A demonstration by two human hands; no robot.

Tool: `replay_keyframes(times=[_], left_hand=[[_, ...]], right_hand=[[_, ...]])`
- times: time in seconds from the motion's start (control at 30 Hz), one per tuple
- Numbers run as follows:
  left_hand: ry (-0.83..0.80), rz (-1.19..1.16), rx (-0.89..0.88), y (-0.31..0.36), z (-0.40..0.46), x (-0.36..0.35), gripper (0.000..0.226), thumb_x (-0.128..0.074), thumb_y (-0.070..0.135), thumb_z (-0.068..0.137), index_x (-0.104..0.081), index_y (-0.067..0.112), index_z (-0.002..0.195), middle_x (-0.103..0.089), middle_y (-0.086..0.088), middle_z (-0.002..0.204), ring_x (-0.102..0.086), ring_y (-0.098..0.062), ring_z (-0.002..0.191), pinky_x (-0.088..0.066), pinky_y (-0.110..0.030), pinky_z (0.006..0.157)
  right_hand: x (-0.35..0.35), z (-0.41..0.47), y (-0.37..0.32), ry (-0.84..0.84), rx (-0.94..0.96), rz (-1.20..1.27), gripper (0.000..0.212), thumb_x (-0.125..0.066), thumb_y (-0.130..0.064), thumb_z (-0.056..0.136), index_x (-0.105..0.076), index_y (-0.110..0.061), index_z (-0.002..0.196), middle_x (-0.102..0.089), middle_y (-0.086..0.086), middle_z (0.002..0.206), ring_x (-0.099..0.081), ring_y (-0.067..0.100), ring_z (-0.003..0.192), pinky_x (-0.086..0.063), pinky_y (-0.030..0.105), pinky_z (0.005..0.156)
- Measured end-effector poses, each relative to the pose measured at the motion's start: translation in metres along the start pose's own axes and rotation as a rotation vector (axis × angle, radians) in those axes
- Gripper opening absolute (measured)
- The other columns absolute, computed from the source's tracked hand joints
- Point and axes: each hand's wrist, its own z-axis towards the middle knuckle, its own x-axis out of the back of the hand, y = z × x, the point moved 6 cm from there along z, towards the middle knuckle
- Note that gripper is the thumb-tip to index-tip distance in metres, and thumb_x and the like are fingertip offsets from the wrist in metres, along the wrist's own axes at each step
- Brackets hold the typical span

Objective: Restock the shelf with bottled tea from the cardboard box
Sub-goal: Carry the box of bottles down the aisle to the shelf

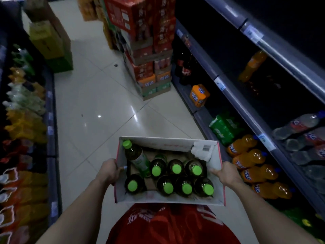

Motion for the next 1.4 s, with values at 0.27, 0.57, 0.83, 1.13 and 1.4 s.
replay_keyframes(times=[0.27,0.57,0.83,1.13,1.4], left_hand=[[-0.071,0.025,-0.063,0.088,0.115,0.081,0.034,-0.063,0.028,0.086,-0.050,0.011,0.060,-0.059,-0.005,0.057,-0.069,-0.034,0.073,-0.046,-0.020,0.039],[-0.108,-0.027,-0.099,0.179,0.252,0.135,0.036,-0.068,0.035,0.081,-0.060,0.000,0.080,-0.070,-0.020,0.081,-0.068,-0.036,0.069,-0.055,-0.034,0.050],[-0.180,0.204,-0.163,0.276,0.340,0.171,0.033,-0.063,0.032,0.086,-0.064,0.000,0.095,-0.069,-0.016,0.090,-0.068,-0.034,0.086,-0.053,-0.032,0.068],[-0.400,0.500,-0.450,0.346,0.432,0.157,0.037,-0.064,0.026,0.084,-0.063,-0.001,0.110,-0.068,-0.018,0.110,-0.063,-0.033,0.102,-0.050,-0.032,0.082],[-0.491,0.600,-0.468,0.366,0.497,0.119,0.036,-0.060,0.019,0.087,-0.058,-0.003,0.117,-0.064,-0.021,0.120,-0.062,-0.035,0.107,-0.054,-0.028,0.079]], right_hand=[[0.045,0.080,-0.074,-0.003,-0.127,0.099,0.041,-0.069,-0.029,0.082,-0.041,-0.020,0.053,-0.047,-0.002,0.059,-0.044,0.011,0.050,-0.028,0.023,0.042],[0.114,0.215,-0.144,-0.005,-0.145,0.165,0.028,-0.067,-0.026,0.082,-0.068,-0.001,0.094,-0.068,0.012,0.092,-0.064,0.026,0.078,-0.054,0.033,0.072],[0.132,0.249,-0.152,0.034,-0.341,0.238,0.027,-0.067,-0.028,0.082,-0.063,-0.002,0.075,-0.062,0.012,0.075,-0.059,0.025,0.062,-0.042,0.030,0.054],[0.065,0.215,-0.157,0.100,-0.679,0.471,0.039,-0.070,-0.036,0.079,-0.065,0.001,0.089,-0.068,0.024,0.098,-0.064,0.035,0.092,-0.037,0.028,0.064],[-0.019,0.205,-0.172,0.132,-0.881,0.686,0.045,-0.071,-0.036,0.078,-0.065,0.007,0.093,-0.069,0.026,0.098,-0.064,0.038,0.092,-0.041,0.030,0.065]])
